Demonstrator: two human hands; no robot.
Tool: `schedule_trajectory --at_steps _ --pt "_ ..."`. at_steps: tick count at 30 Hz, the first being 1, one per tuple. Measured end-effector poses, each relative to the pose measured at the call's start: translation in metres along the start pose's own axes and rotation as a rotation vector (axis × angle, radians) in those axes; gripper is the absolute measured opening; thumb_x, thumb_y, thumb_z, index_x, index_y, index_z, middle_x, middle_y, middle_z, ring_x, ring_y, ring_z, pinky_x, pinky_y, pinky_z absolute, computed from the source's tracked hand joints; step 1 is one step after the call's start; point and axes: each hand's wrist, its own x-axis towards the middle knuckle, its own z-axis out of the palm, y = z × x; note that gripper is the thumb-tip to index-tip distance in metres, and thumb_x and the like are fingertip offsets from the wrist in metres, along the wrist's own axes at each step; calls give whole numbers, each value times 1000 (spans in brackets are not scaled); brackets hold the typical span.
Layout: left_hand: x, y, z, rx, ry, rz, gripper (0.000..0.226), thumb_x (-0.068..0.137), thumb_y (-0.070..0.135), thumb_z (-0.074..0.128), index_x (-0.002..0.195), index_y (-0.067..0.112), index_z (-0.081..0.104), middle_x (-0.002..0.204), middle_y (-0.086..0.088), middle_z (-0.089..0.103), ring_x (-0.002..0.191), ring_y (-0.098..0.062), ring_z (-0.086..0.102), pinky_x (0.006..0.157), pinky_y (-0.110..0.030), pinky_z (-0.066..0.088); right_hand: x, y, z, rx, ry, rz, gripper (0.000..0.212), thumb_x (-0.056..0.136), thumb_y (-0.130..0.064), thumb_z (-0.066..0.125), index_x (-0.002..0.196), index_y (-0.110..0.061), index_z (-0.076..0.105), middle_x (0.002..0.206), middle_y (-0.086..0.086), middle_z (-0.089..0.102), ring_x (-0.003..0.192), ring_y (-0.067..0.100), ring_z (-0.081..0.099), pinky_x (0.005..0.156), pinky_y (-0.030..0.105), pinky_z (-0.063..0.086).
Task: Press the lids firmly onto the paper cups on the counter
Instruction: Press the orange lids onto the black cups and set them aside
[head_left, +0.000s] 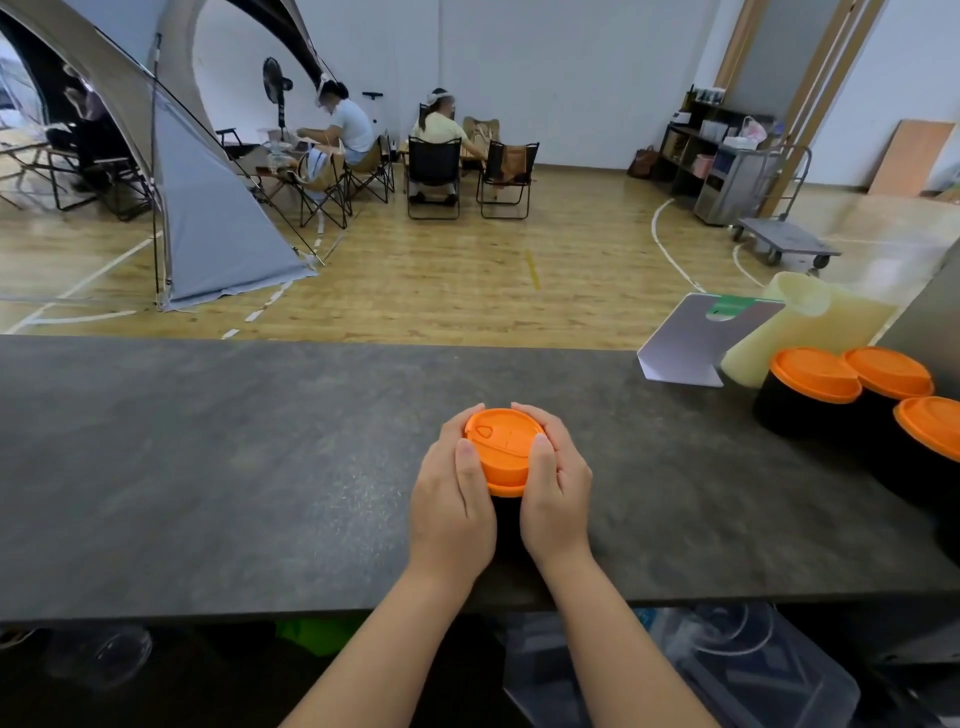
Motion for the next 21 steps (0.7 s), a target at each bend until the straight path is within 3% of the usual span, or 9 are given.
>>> schedule_trajectory --at_steps 2,6,9,12,15,18,21 --pt "0 1 0 1 -3 2 37 106 40 24 135 42 47 123 22 57 115 -4 57 95 -38 54 0 1 1 5 10 -12 45 89 -48 33 117 -30 63 109 -15 67 101 5 63 78 17 51" --pt "1 1 -1 -20 -6 24 39 105 44 22 133 39 48 122 21 58 114 -5 58 93 -36 53 0 4 2 78 -10 -9 40 91 -46 36 117 -29 61 109 -18 66 103 11 63 83 28 54" --pt "2 1 -2 -49 25 23 42 102 49 24 129 33 52 119 16 61 110 -6 60 90 -30 53 -1 4 2 144 -41 -27 43 93 -47 33 119 -22 57 110 -16 66 101 9 64 82 21 51" --pt "4 6 -4 -111 137 -37 20 104 45 37 112 38 53 103 18 63 96 4 62 77 -12 48 -1 7 2 161 -21 -26 40 97 -37 29 120 -17 56 108 -11 66 101 7 63 84 16 48" --pt "4 4 -6 -124 285 -19 28 105 40 42 96 27 65 85 18 68 84 4 65 69 -8 46 1 10 -1 141 13 18 38 97 -25 26 119 -19 57 100 -6 66 92 3 62 80 16 47" --pt "2 2 -5 -158 246 -12 46 100 48 35 106 23 74 99 13 74 96 -1 68 79 -15 52 0 11 -3 117 -15 2 37 97 -25 28 121 -19 56 100 -17 67 91 -2 61 80 12 45" --pt "3 2 -5 -141 113 -25 51 98 55 30 130 31 62 124 16 66 116 3 59 93 -12 47 -1 9 0 61 -104 -42 42 96 -40 28 128 -26 52 114 -31 61 108 -3 60 88 11 45"
